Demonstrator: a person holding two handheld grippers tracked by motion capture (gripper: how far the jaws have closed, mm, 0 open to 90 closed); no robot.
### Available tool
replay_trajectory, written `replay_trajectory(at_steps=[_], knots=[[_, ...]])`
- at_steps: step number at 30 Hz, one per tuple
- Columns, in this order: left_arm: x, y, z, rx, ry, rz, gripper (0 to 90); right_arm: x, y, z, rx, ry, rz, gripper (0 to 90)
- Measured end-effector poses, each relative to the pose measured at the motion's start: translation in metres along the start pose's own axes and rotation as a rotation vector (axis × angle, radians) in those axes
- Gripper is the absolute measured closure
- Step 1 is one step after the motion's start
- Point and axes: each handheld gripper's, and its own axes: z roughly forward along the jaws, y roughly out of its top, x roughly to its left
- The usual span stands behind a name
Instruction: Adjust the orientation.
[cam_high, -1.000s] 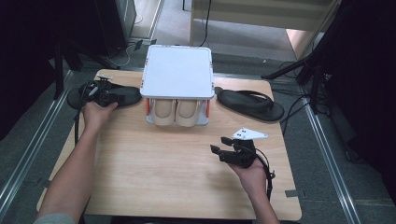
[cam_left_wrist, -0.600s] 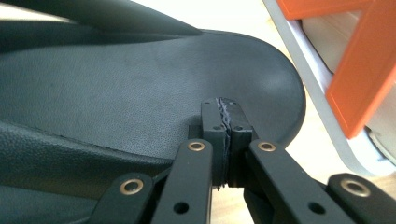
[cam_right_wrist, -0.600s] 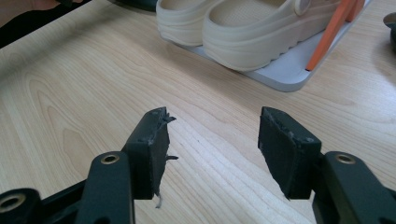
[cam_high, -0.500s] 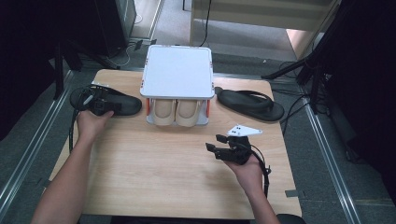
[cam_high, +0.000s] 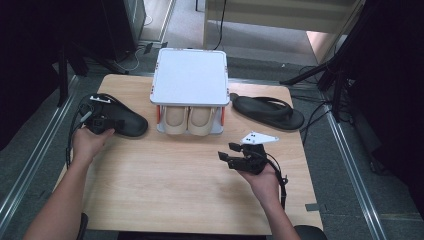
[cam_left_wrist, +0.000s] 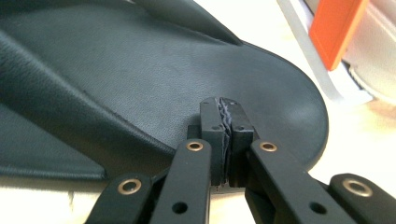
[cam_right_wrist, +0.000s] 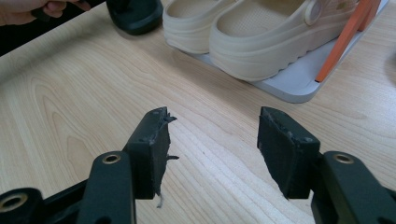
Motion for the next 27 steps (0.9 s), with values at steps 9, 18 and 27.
replay_trajectory(at_steps=[9, 18, 27], knots=[[0.005, -0.016, -0.014, 0.009, -0.004, 0.011, 88.8, 0.000, 0.001, 0.000, -0.002, 0.001, -0.001, 45.6], [0.011, -0.031, -0.029, 0.010, 0.003, -0.003, 86.9, 0.000, 0.001, -0.001, -0.005, 0.001, -0.002, 45.7], [0.014, -0.036, -0.039, -0.020, -0.009, -0.025, 83.3, 0.000, 0.001, -0.001, -0.005, 0.000, -0.002, 45.9]])
